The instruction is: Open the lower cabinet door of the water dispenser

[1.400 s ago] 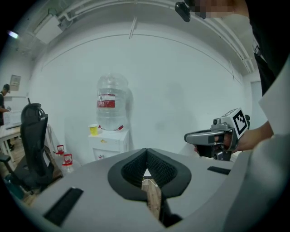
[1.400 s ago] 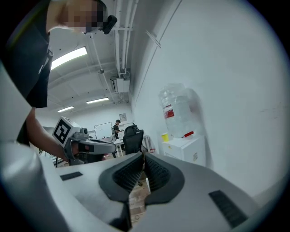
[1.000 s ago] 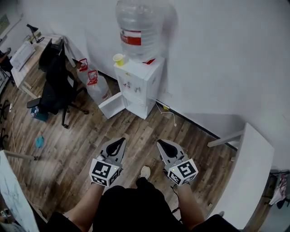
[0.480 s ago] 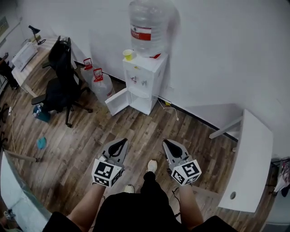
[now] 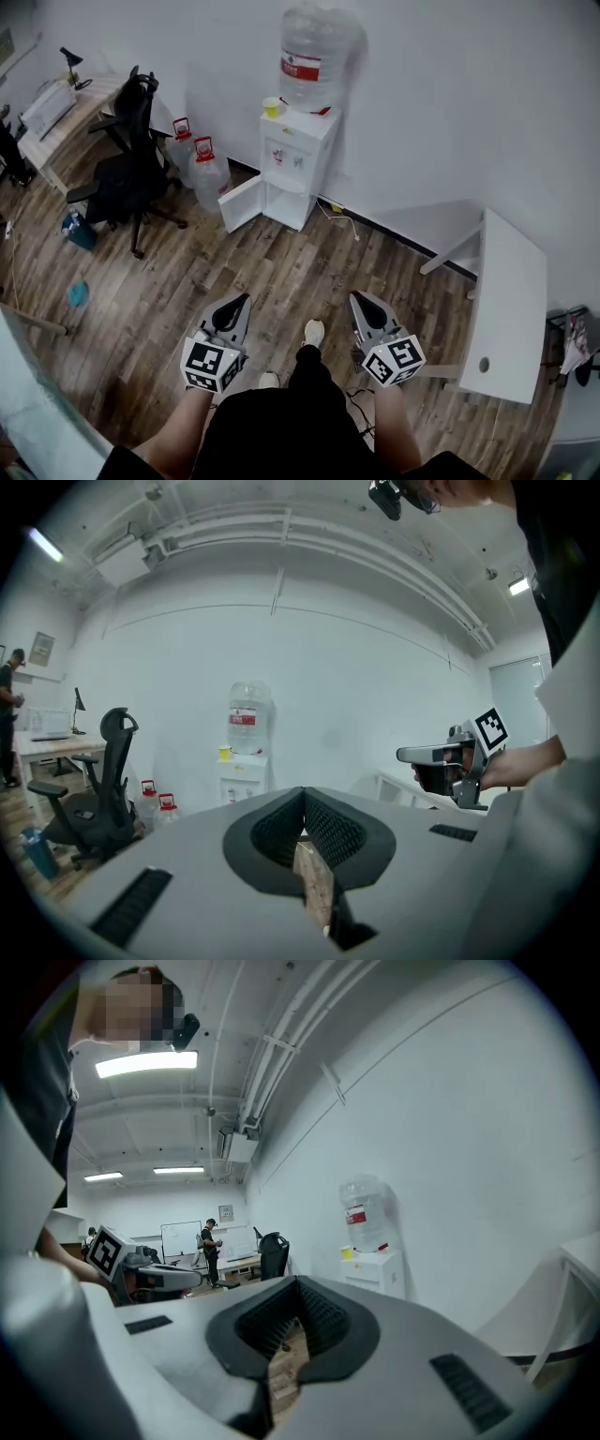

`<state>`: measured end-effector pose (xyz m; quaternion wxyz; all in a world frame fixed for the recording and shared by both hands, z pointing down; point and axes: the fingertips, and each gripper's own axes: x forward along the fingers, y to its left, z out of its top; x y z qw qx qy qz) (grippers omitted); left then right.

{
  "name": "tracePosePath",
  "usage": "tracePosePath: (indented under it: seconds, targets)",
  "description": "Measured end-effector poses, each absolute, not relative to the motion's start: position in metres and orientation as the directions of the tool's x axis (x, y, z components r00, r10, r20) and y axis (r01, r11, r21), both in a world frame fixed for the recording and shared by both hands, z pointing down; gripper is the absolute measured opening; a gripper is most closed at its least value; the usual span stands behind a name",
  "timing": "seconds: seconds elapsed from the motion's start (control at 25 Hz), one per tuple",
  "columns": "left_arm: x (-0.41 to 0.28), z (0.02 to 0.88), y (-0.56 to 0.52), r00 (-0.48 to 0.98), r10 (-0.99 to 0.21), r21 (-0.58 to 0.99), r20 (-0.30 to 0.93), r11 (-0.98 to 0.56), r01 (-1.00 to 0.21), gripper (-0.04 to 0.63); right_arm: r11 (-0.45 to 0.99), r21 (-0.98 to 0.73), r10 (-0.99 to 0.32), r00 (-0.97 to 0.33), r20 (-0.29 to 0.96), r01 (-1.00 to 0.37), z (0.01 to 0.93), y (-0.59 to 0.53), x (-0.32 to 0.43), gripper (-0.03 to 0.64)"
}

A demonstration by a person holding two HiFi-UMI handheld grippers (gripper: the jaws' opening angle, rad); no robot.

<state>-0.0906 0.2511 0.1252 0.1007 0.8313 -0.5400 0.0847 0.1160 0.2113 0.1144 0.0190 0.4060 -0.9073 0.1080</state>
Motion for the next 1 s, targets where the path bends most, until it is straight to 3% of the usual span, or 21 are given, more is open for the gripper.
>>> tracePosePath:
  seconds: [0.4, 1.0]
  targets:
    - [-0.108, 0.117, 0.283, 0.385, -0.896, 0.102, 0.219, -0.371, -0.923, 0.014, 0.677, -0.12, -0.722, -0.687, 0.083, -0.726, 0.082, 0.244, 0.1, 0.023]
    - [-0.067, 0.096, 0.26, 0.337, -0.92, 0.086, 0.199, -0.326, -0.941, 0.014, 0.73, -0.159, -0.659, -0.746, 0.094, -0.665, 0.076, 0.236, 0.136, 0.021]
